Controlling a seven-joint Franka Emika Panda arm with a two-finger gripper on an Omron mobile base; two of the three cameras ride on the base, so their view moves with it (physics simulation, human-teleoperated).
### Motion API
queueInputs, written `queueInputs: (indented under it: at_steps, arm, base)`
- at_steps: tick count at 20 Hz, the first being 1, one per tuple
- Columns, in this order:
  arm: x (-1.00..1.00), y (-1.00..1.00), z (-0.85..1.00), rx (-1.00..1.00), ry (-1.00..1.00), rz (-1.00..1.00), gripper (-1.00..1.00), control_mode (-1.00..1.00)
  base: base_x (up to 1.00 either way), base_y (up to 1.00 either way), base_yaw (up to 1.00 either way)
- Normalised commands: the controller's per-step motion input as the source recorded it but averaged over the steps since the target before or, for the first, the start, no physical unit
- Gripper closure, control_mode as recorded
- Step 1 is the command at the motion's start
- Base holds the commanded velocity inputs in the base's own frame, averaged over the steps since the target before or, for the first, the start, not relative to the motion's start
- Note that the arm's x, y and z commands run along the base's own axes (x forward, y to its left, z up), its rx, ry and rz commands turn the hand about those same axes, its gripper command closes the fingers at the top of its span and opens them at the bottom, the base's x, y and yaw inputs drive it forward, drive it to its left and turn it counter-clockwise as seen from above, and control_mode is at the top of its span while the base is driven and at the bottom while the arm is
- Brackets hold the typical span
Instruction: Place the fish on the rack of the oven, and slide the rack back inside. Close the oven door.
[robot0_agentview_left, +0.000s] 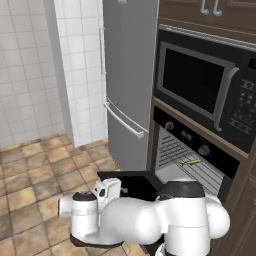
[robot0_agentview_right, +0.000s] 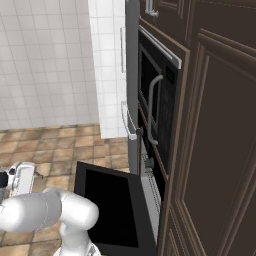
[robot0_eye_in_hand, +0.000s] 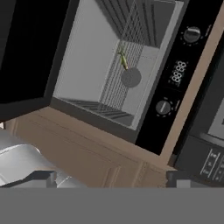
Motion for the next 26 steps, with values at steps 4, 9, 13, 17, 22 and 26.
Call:
queueInputs:
  at_steps: [4, 9, 13, 17, 22, 26]
  arm:
    - [0.04, 0.46, -0.66, -0.08, 0.24, 0.00, -1.00, -1.00]
    - [0.03, 0.38, -0.69, -0.08, 0.21, 0.00, -1.00, -1.00]
    - [0.02, 0.35, -0.78, -0.09, 0.20, 0.00, -1.00, -1.00]
    - [0.02, 0.46, -0.79, -0.09, 0.20, 0.01, -1.00, -1.00]
    - [0.07, 0.44, -0.75, -0.11, 0.18, 0.00, -1.00, -1.00]
    - [0.26, 0.06, -0.63, -0.10, 0.06, 0.00, -1.00, -1.00]
  base:
    - [0.00, 0.00, 0.00]
    - [0.00, 0.00, 0.00]
    - [0.00, 0.00, 0.00]
    - [0.00, 0.00, 0.00]
    - [0.00, 0.00, 0.00]
    - [0.00, 0.00, 0.00]
